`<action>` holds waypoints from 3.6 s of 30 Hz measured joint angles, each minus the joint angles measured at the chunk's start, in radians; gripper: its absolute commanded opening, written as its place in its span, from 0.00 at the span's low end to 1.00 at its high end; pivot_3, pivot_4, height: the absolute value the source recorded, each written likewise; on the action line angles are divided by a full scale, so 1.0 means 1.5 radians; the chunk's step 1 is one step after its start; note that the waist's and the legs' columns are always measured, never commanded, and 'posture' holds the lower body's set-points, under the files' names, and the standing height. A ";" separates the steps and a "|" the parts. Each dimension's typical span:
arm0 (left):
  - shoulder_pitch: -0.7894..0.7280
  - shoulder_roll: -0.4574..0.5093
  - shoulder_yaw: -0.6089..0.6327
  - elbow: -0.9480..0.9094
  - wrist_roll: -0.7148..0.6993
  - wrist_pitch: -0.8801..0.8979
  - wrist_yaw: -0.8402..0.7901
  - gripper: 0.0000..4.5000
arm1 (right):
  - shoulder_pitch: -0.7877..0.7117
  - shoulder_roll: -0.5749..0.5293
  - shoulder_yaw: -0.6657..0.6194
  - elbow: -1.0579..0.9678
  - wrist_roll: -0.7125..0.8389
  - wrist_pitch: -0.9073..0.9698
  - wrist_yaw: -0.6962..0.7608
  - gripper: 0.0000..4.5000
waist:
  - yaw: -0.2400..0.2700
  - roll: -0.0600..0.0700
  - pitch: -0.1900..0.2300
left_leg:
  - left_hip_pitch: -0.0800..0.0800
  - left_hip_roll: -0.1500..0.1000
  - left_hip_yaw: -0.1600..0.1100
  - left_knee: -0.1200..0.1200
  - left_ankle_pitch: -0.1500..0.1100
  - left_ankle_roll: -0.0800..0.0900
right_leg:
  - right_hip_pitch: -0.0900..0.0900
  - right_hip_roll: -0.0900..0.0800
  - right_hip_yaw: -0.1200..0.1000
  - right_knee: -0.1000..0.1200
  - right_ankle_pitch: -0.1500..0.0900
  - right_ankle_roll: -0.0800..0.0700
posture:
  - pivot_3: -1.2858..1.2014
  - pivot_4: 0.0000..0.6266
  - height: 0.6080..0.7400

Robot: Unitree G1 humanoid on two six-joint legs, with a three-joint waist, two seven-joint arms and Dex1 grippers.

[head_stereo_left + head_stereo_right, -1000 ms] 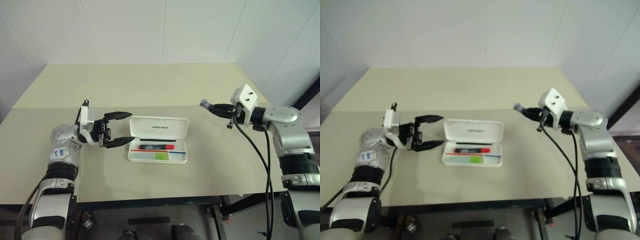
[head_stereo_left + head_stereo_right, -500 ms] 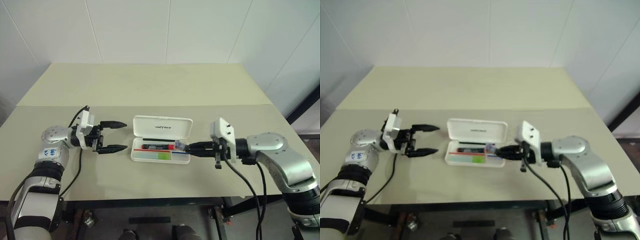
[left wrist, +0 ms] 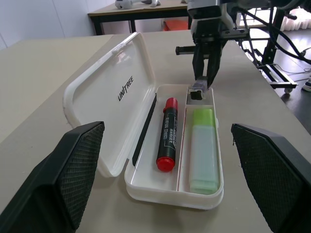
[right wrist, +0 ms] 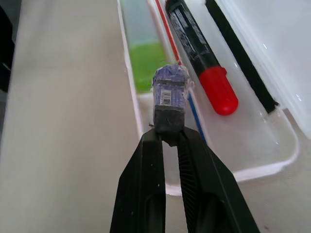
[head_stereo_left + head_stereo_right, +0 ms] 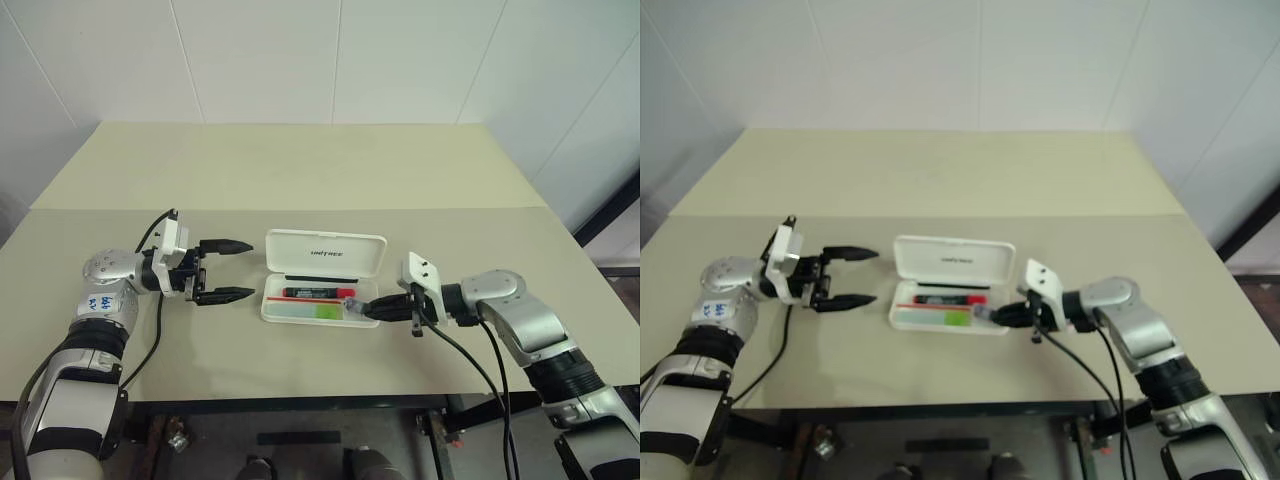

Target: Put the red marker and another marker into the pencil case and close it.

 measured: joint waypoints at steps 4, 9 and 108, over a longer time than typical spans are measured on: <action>0.008 0.000 0.002 -0.017 -0.001 0.000 0.000 1.00 | -0.010 0.000 0.000 0.014 -0.008 -0.014 0.029 0.03 | 0.000 0.000 0.000 | 0.000 0.000 0.000 0.000 0.000 0.000 | 0.000 0.000 0.000 0.000 0.000 0.000 | 0.52 0.24 1.00; 0.011 0.000 0.011 -0.018 -0.001 0.000 0.000 1.00 | -0.011 -0.006 0.013 0.016 -0.024 -0.016 0.057 0.03 | 0.000 0.000 0.000 | 0.000 0.000 0.000 0.001 0.000 0.000 | 0.000 0.000 0.000 0.001 0.000 0.000 | 0.52 0.24 1.00; -0.338 -0.190 -0.012 0.349 0.489 -0.148 0.000 0.00 | 0.314 -0.086 -0.347 -0.326 0.258 -0.015 -0.098 1.00 | 0.033 0.000 0.000 | -0.001 -0.001 -0.002 0.004 0.000 0.000 | 0.001 0.002 0.000 0.002 0.001 0.002 | 0.52 0.24 1.00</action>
